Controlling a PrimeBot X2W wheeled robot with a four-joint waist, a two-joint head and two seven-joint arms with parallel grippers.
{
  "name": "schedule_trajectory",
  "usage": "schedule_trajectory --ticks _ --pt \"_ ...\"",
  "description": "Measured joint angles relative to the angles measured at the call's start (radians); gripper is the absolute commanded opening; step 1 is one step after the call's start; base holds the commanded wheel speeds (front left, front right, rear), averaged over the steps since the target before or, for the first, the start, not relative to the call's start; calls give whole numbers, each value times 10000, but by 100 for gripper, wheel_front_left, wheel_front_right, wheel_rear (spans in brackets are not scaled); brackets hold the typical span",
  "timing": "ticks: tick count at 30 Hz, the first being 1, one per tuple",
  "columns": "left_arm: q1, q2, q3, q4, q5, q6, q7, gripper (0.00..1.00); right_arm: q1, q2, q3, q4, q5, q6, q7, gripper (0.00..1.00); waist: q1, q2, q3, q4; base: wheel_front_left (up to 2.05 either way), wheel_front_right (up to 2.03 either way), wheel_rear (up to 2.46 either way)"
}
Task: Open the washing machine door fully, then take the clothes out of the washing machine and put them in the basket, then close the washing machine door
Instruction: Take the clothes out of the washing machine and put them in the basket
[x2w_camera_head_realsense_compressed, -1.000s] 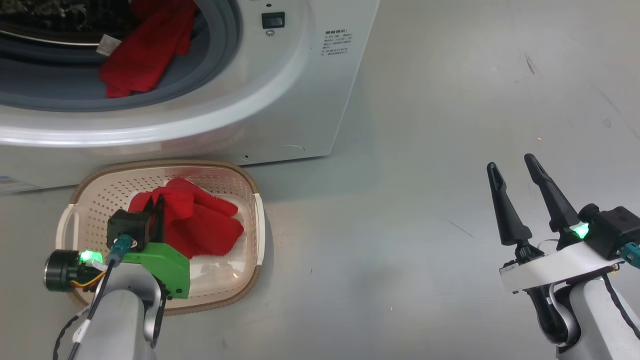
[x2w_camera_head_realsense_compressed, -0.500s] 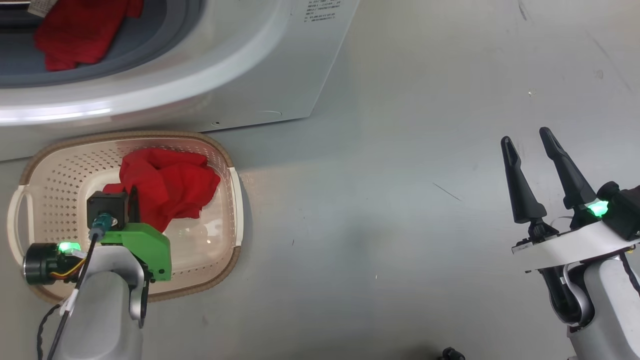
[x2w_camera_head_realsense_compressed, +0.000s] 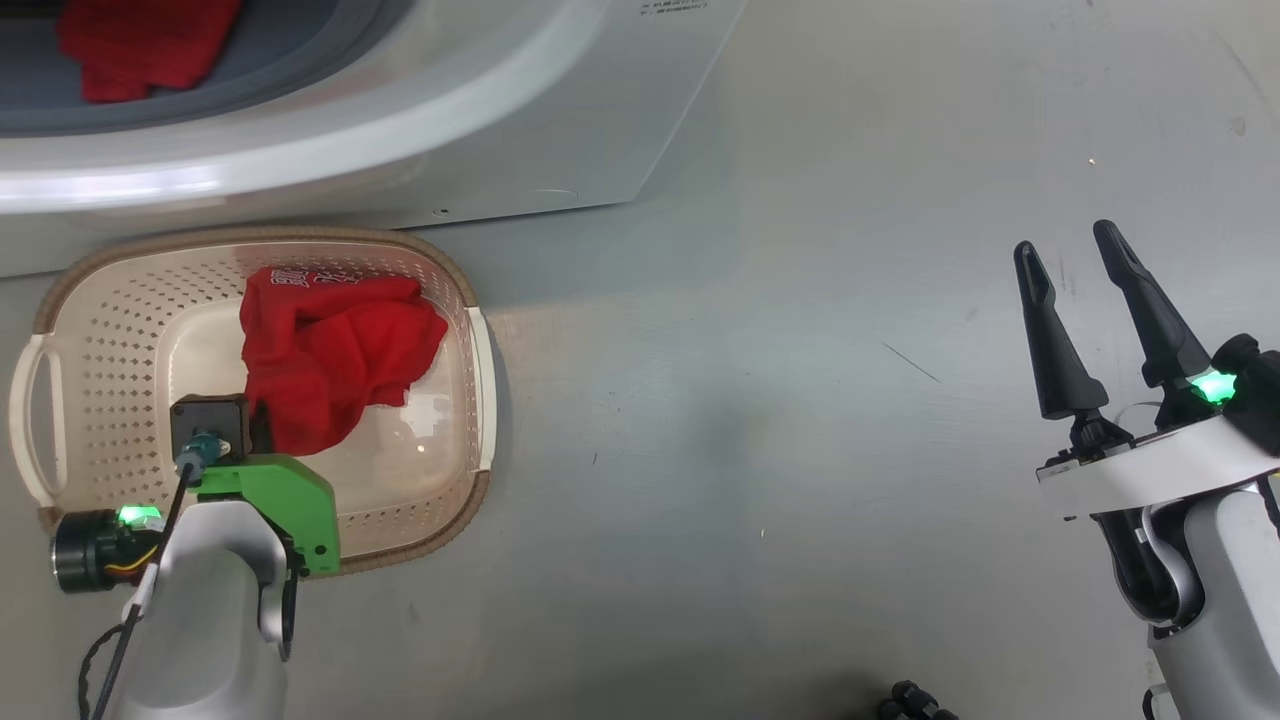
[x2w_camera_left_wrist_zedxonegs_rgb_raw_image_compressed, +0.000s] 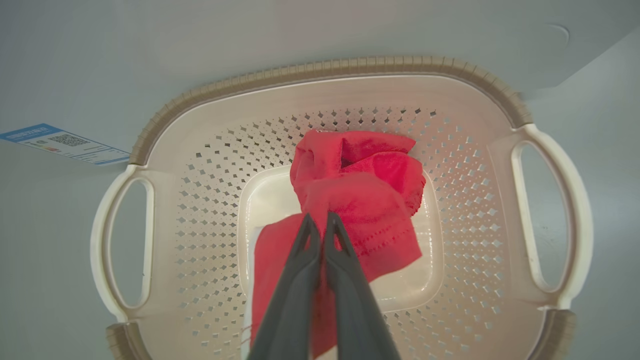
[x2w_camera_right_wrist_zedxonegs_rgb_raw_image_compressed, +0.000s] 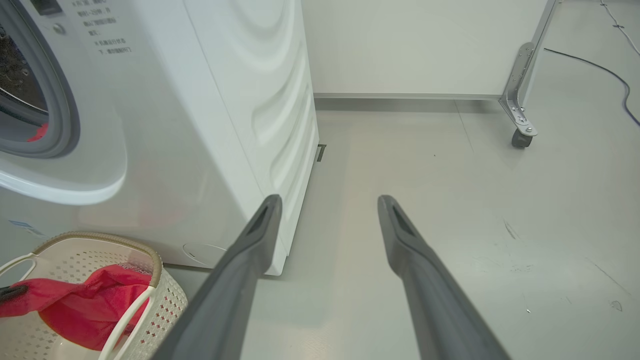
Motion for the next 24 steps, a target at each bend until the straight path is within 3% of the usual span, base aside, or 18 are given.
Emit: schedule_trajectory --ticks 2,3,4,16,24 --pt "-9 -8 44 153 -44 2 -21 0 -65 0 38 -2 0 0 0 100 0 0 22 24 0 0 0" --pt "-18 -15 79 236 -132 6 -21 29 -68 -4 40 0 2 0 0 100 0 0 26 33 0 0 0" --pt "-28 -15 86 313 -176 42 -29 100 -68 -15 40 8 2 0 0 100 0 0 28 44 0 0 0" --pt "-303 -61 -136 1016 -337 36 -874 100 -178 -17 36 171 -6 0 0 100 0 0 -402 264 0 0 0" --pt "-308 -109 -719 1195 -230 -267 -1778 100 -200 15 52 395 -109 0 0 100 0 0 -1157 577 0 0 0"
